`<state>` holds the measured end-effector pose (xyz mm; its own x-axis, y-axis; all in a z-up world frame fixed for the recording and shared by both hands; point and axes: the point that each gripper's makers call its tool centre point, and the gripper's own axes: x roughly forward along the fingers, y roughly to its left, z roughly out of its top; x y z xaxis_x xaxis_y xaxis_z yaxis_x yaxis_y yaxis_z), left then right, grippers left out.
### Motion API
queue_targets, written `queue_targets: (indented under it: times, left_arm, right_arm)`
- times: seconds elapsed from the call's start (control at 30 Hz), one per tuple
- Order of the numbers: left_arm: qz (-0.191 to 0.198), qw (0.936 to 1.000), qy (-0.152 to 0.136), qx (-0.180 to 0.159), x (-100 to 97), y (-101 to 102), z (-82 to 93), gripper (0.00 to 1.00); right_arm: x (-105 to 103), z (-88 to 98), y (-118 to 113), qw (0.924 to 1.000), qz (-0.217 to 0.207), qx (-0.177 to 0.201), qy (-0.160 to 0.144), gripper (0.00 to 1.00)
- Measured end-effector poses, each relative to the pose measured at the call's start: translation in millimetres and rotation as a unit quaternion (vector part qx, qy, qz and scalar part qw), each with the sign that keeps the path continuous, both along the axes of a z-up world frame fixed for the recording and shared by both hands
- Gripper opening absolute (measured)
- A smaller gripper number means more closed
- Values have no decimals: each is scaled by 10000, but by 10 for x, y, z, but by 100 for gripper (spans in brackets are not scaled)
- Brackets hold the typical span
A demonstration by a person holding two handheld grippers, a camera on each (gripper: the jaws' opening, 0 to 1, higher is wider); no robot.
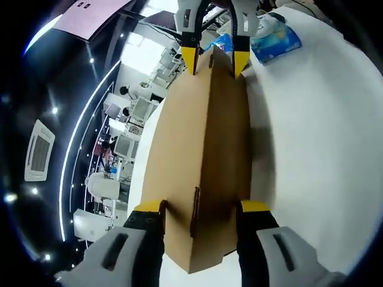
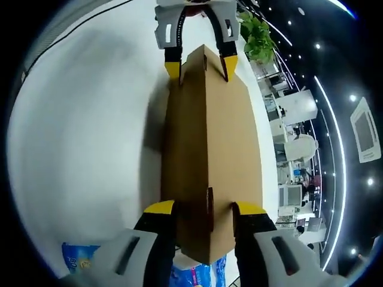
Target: Operate the shoe box by opening the lid, removing the specified soft item, and placing it in the target area until the item is outside and the box remains undamaged.
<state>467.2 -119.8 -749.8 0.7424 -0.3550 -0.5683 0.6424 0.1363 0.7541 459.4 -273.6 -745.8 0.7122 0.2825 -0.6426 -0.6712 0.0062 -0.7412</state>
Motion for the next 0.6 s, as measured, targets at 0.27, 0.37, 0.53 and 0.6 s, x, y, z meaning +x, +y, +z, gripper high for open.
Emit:
queue_targets:
  times: [0.27,0.37,0.53,0.6]
  left_arm:
    - [37,9999,34,-92,-75,5,10,45]
    - [19,9999,20,-115,-107,18,8,45]
    - [15,9999,-11,-135,-202,28,17,43]
    - [12,9999,4,-149,-246,42,21,43]
  right_arm:
    - [-50,-7,6,10000,5,25,-2,34]
    - [-87,-3,5,10000,45,1,-22,34]
    - [-168,-9,22,10000,27,-39,-45,34]
    - [-202,-2,29,10000,36,-45,-41,34]
